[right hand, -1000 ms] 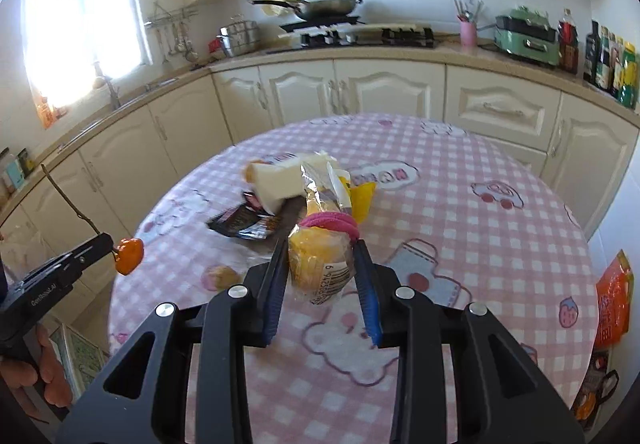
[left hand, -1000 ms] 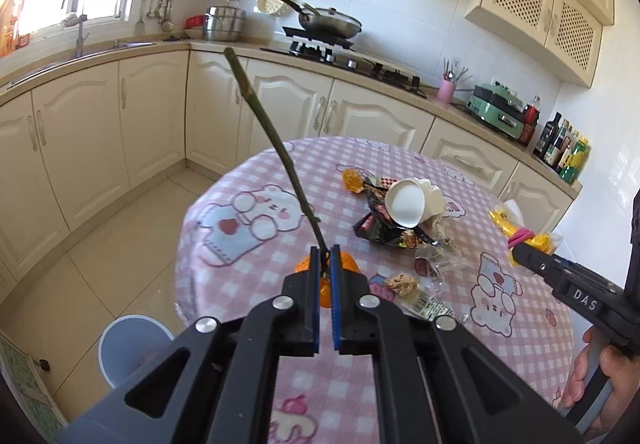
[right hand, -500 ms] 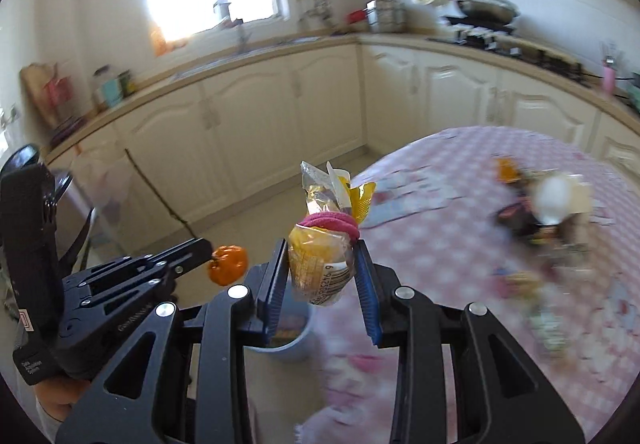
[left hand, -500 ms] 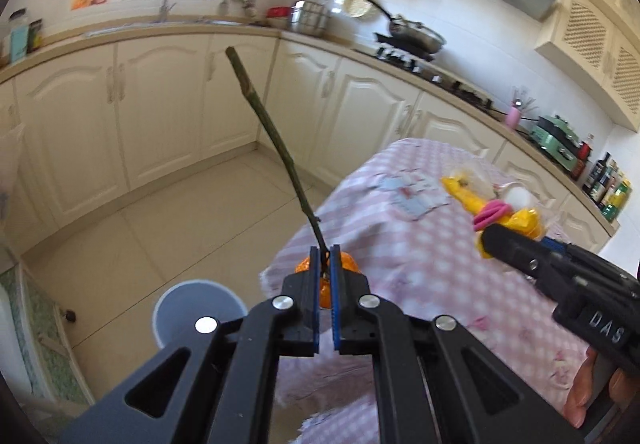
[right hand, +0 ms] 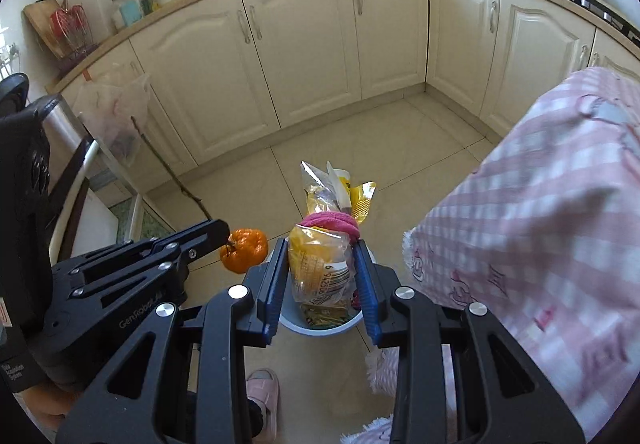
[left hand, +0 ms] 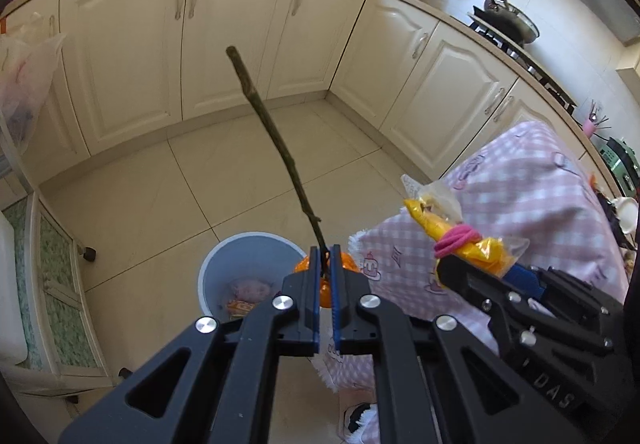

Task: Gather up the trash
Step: 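Carry the stick and yellow packet over the bin and release both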

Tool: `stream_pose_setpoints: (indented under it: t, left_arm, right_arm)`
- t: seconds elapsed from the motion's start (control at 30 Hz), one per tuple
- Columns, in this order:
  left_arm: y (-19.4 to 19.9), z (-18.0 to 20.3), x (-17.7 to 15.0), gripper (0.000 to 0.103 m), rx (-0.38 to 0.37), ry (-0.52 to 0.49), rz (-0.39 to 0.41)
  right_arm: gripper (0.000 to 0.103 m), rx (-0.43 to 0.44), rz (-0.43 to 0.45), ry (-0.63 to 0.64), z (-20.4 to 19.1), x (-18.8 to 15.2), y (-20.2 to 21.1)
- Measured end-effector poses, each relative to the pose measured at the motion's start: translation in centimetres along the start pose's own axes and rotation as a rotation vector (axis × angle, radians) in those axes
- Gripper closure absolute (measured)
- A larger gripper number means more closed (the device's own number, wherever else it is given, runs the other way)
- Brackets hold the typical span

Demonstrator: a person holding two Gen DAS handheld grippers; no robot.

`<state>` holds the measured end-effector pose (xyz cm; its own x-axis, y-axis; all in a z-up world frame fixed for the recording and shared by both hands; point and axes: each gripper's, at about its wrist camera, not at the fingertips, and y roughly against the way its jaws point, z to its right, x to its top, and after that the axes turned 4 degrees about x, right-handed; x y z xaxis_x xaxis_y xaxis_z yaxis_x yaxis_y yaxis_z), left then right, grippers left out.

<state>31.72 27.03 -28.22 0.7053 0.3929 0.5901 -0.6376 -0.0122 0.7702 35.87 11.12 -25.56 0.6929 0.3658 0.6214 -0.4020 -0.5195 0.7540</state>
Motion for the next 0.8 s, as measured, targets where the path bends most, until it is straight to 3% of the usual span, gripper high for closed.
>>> stream_pose_setpoints:
  t: [0.03, 0.13, 0.17, 0.8]
  left_arm:
    - [-0.9, -0.4, 0.4, 0.097, 0.01, 0.013, -0.005]
    - [-2.6, -1.0, 1.0, 0.059, 0.038, 0.044, -0.018]
    - [-2.9, -1.4, 0.9, 0.055, 0.049, 0.047, -0.015]
    - [-2.1, -4.4, -0.3, 0.049, 0.188, 0.045, 0.008]
  right_arm:
    - [0.072, -0.005, -0.009, -0.001, 0.1, 0.2, -0.9]
    - [0.072, -0.015, -0.027, -0.012, 0.7, 0.2, -2.3]
    - [0.072, -0.015, -0.031, -0.013, 0.8, 0.2, -2.7]
    - [0.072, 0.006, -0.054, 0.02, -1.4, 1.2, -6.3]
